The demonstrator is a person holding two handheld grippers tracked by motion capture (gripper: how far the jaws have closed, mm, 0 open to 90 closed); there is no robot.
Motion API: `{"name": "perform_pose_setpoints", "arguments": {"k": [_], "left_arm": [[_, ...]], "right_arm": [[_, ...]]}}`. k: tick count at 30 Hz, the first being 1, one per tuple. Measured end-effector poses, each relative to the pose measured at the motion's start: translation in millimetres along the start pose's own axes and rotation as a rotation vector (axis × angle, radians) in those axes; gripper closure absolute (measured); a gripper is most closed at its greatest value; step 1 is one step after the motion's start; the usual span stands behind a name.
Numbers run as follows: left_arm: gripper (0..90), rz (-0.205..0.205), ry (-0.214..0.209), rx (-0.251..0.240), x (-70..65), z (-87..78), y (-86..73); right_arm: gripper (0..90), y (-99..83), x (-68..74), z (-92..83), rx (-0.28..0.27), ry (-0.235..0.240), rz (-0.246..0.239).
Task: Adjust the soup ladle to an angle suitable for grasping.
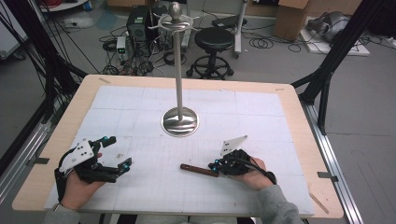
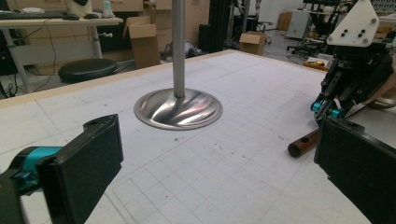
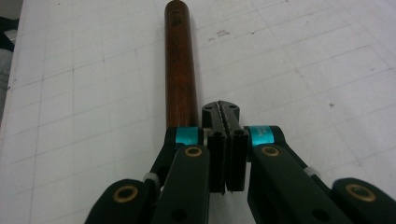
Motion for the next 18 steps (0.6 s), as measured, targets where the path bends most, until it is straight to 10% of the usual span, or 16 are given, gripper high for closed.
{"name": "perform_pose_setpoints", "arguments": {"k": [13,18], "left_arm": [[1.8,0.002,0.004,-0.005,-0.8,-0.1,0.6],[1.8,0.007,0.001,0.004,-0.4,0.2,0.0]], "right_arm": [[36.3,17.6,4.0,-32.2,-0.152,-0.058,-0.058],[15.0,20.3,6.2,-44.2,-0.106,-0.083,-0.129]]}}
Point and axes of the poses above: each handheld gripper's, and its own axes: z roughly forward along the jaws, y roughly out of its top, x roughly to its left, the point moved 5 cm from there along z, roughly forward along the jaws, and after that the axes turned 13 degrees about -z, right-handed, at the moved point
